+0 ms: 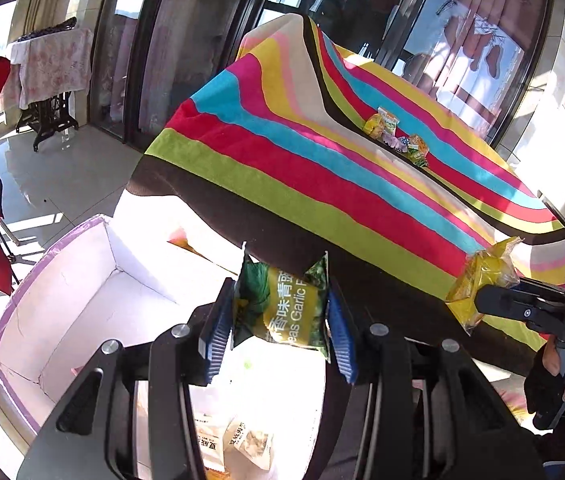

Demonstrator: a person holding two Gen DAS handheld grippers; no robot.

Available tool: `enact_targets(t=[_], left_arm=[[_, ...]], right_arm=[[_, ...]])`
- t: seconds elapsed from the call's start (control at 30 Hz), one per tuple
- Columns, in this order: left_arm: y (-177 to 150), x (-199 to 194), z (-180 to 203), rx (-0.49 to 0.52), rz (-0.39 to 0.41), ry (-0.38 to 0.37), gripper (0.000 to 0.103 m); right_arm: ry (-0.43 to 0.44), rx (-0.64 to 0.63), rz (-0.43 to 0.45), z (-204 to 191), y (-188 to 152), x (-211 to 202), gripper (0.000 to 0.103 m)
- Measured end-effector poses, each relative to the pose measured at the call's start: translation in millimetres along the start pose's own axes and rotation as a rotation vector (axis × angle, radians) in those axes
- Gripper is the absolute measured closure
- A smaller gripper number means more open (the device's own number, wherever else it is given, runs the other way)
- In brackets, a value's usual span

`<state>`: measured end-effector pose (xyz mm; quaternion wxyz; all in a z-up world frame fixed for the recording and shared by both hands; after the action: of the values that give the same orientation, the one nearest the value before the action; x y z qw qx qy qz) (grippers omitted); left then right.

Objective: Organize snacks
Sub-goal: 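Carry both bags to the white box and open both tools to drop them, then move both tools back from the box to the snack pile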

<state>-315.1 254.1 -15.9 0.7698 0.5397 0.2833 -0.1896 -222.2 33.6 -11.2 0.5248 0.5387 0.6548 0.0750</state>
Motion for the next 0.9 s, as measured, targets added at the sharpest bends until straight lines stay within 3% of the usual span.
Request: enact_targets(t=[0.13,0.27,0.33,0.47,0.57,0.63,0.7,0.77,0.8,0.9], left_arm=[[-23,3,-29,-0.045,-0.057,0.077,0.056],[-41,11,-56,-0.098,-0.116,0.158,0.044],[-48,13,-69,-0.130,-0.150,0.192,0.027],[-56,11,-96,-0.216,-0.216,0.369,0.002],[-53,6,-113,-0.273,-0.239,0.430,0.002],[-47,0,-116,-0.292,-0.198,0.411,0.002],[-36,-12,-108,-0.285,-0.101,0.395,0.002],[-23,-20,-96,-0.257,-0.012,0.354,0.002],[-15,-21,-87,-0.234,0.019,0.323,0.002],[11,-19,-55,-0.126,0.073,0.304,0.002]], right_arm=[[0.024,-0.122,-0.116,-36,-11,39,0.065],[0.048,-0.210,-0.197,-62,-18,72,0.064],[0.059,-0.227,-0.210,-69,-19,82,0.060],[0.109,-0.171,-0.192,-66,-17,79,0.051],[0.123,-0.140,-0.149,-58,-11,64,0.046],[0.135,-0.112,-0.115,-53,-7,54,0.046],[0.141,-0.097,-0.053,-45,-5,39,0.045],[0.144,-0.099,0.002,-39,-3,23,0.033],[0.149,-0.096,0.014,-35,-2,17,0.027],[0.127,-0.090,-0.025,-24,-2,8,0.027]])
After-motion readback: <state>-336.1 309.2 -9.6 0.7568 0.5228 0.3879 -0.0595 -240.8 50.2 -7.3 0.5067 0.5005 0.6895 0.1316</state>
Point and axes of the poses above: each gripper's, at about its wrist camera, not at the fingertips, and x roughly the way its jaws point, z to its right, y to its top, the point moved 2 cm from there along x, roughly the way its jaws point, and after that the axes turned 5 degrees about x, right-handed, at the moved point
